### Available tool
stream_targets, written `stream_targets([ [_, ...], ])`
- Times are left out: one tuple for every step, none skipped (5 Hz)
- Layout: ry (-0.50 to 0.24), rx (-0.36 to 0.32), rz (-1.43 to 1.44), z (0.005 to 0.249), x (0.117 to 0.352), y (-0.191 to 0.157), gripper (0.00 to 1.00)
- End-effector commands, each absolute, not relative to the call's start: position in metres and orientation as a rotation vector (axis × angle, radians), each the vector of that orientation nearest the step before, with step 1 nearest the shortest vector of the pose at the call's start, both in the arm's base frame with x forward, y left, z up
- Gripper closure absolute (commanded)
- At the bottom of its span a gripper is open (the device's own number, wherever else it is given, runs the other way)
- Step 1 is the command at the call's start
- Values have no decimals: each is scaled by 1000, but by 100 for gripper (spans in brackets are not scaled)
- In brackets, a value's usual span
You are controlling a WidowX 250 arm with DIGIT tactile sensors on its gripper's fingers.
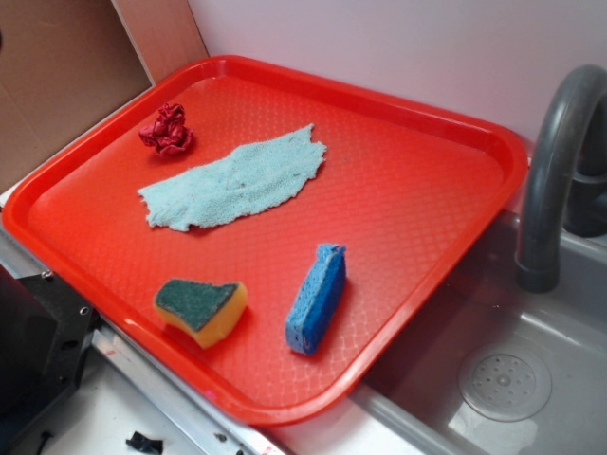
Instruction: Grab the blue sponge.
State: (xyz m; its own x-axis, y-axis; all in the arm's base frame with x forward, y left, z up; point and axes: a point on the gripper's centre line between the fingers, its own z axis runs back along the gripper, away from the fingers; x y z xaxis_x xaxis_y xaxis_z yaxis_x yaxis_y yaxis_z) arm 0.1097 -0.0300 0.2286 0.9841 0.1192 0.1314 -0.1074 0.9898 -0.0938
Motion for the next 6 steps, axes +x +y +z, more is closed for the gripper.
stream_targets([
  [-304,-172,376,199,132,-87,0],
  [-276,-207,420,175,156,-109,0],
  [-256,-207,454,149,175,-124,0],
  [-241,-209,417,121,192,-144,0],
  [-175,-248,363,89,202,-169,0],
  [-120,-224,314,69,203,-179,0],
])
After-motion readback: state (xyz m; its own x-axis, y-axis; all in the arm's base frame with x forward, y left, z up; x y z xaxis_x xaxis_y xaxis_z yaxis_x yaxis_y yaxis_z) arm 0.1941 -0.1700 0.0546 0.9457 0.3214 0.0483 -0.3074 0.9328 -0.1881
